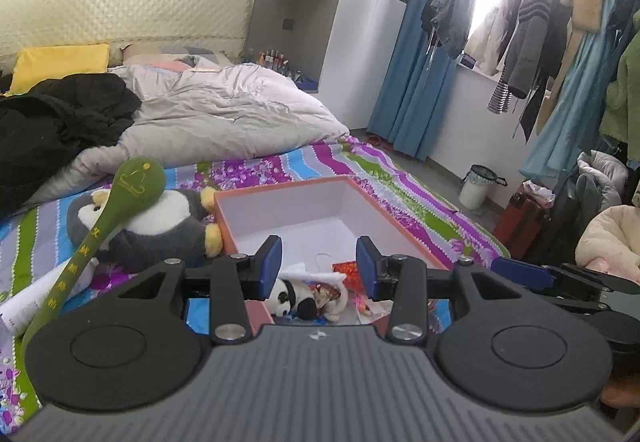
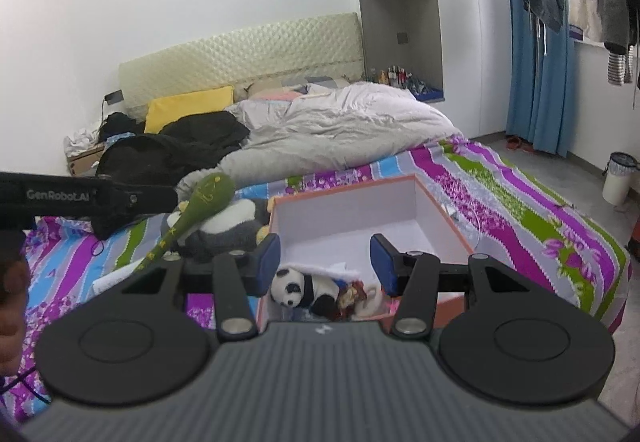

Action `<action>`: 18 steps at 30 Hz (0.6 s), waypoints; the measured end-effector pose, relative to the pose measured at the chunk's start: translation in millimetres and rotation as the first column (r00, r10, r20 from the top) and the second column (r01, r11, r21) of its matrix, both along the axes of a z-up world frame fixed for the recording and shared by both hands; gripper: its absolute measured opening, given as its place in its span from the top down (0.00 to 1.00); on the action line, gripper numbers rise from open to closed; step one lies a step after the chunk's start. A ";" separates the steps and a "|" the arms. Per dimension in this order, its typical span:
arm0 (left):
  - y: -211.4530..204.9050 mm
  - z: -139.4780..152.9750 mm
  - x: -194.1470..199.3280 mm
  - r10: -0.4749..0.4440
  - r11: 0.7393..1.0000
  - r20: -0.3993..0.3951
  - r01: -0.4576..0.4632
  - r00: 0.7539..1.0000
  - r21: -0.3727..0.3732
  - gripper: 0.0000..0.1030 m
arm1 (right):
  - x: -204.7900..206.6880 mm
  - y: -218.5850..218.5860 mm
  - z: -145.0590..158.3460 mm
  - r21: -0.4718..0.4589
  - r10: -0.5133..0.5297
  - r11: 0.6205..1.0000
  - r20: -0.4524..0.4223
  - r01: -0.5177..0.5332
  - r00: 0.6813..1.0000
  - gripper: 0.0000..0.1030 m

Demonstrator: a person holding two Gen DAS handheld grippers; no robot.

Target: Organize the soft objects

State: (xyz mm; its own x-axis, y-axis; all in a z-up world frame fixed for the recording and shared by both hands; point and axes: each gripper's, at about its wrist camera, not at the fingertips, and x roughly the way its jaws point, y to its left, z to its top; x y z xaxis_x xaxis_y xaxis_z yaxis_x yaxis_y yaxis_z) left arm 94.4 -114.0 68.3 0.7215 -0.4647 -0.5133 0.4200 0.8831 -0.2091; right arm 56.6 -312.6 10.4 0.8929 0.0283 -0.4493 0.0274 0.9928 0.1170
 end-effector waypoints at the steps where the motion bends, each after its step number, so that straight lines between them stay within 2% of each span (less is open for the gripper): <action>1: 0.6 -2.3 -2.2 0.003 1.000 -0.004 -0.003 1.000 0.001 0.55 | -0.8 0.3 -1.0 0.004 -0.004 1.000 -0.001 0.004 1.000 0.49; 18: 8.0 -41.5 -3.2 0.016 0.999 -0.077 -0.013 0.997 0.043 0.55 | -13.0 11.6 -29.2 -0.019 -0.035 0.999 -0.056 0.034 0.998 0.49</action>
State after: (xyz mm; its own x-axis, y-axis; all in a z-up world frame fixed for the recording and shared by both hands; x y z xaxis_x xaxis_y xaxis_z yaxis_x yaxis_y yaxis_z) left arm 91.2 -106.0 26.9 0.6854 -0.4308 -0.5871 0.3911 0.8978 -0.2023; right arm 43.6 -301.0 -18.8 0.8667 -0.0104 -0.4988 0.0676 0.9930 0.0968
